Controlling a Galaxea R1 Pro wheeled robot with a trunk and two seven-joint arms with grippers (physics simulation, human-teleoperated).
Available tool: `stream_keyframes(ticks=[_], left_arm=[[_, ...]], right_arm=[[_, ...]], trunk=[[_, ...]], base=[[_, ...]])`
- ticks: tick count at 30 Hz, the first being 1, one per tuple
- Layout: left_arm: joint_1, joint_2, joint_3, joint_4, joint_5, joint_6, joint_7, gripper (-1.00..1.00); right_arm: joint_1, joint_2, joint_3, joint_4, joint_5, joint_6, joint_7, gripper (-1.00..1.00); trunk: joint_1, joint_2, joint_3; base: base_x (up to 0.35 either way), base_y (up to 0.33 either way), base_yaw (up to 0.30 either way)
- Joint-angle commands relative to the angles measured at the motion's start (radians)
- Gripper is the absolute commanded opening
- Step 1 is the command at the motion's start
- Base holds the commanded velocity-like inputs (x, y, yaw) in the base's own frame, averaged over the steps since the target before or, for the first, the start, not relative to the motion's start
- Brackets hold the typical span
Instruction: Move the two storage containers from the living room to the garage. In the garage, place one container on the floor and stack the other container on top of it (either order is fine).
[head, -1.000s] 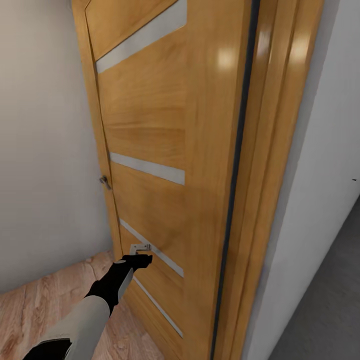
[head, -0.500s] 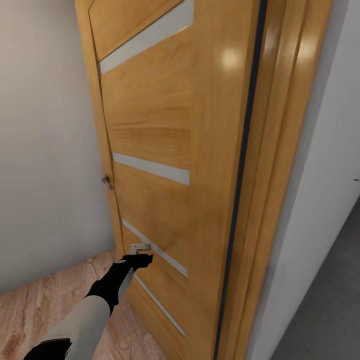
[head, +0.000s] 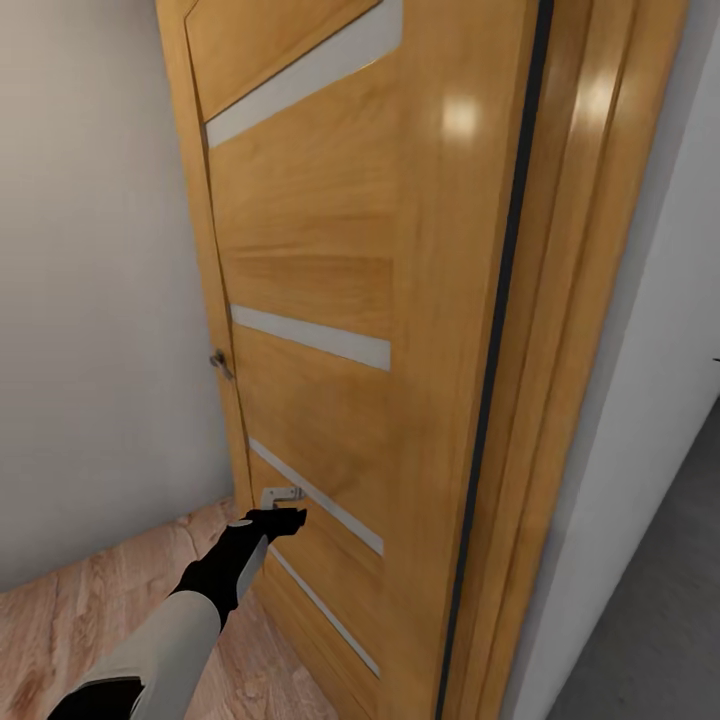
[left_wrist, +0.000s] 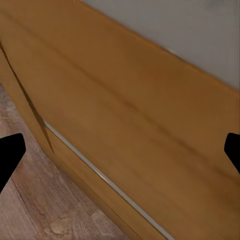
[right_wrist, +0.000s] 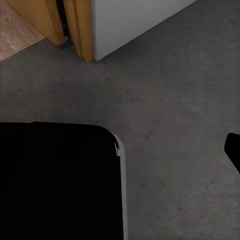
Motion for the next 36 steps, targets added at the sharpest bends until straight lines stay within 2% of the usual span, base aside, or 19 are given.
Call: stream_keyframes(ticks=[1, 9, 36], left_arm=[[0.000, -0.001, 0.007, -0.002, -0.010, 0.005, -0.002, 1.00], [0.000, -0.002, 0.007, -0.002, -0.010, 0.005, -0.002, 1.00], [0.000, -0.005, 0.007, -0.002, -0.011, 0.006, -0.002, 1.00]], right_arm=[[0.000, 0.000, 0.000, 0.001, 0.005, -0.003, -0.006, 1.00], [0.000, 0.000, 0.000, 0.001, 0.005, -0.003, -0.006, 1.00], [0.000, 0.000, -0.001, 0.001, 0.005, -0.003, -0.008, 1.00]], trunk=[[0.000, -0.001, -0.001], [0.000, -0.001, -0.001], [0.000, -0.001, -0.001]], base=[[0.072, 0.006, 0.000], [0.174, 0.014, 0.000], [0.007, 0.000, 0.000]])
